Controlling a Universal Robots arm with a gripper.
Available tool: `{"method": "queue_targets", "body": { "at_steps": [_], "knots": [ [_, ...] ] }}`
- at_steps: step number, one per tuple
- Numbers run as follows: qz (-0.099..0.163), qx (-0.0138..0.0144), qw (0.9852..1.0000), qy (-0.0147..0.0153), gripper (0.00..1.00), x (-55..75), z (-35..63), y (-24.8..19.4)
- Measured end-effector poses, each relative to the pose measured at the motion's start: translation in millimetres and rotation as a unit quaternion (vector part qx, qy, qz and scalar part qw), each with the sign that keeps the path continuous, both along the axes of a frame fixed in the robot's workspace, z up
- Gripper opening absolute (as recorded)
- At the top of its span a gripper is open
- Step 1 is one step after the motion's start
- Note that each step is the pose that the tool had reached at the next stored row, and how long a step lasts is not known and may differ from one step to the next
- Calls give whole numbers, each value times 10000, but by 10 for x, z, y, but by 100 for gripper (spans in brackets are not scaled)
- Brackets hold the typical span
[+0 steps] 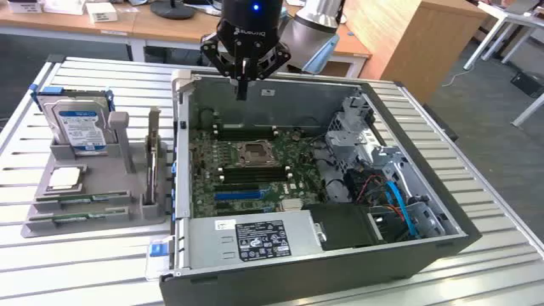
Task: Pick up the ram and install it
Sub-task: 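Reach for the ram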
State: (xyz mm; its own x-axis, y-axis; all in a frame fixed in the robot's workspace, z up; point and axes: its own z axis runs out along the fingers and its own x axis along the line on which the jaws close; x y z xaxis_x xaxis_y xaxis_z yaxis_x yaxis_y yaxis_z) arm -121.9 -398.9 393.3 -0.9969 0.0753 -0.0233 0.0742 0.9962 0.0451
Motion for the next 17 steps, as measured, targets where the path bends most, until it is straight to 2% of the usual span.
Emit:
{"method": "queue_targets", "body": {
  "at_steps": [10, 17],
  "knots": [
    [0, 0, 10000, 0, 11, -4, -1, 0],
    [0, 0, 10000, 0, 11, -68, -3, 0]
  ]
}}
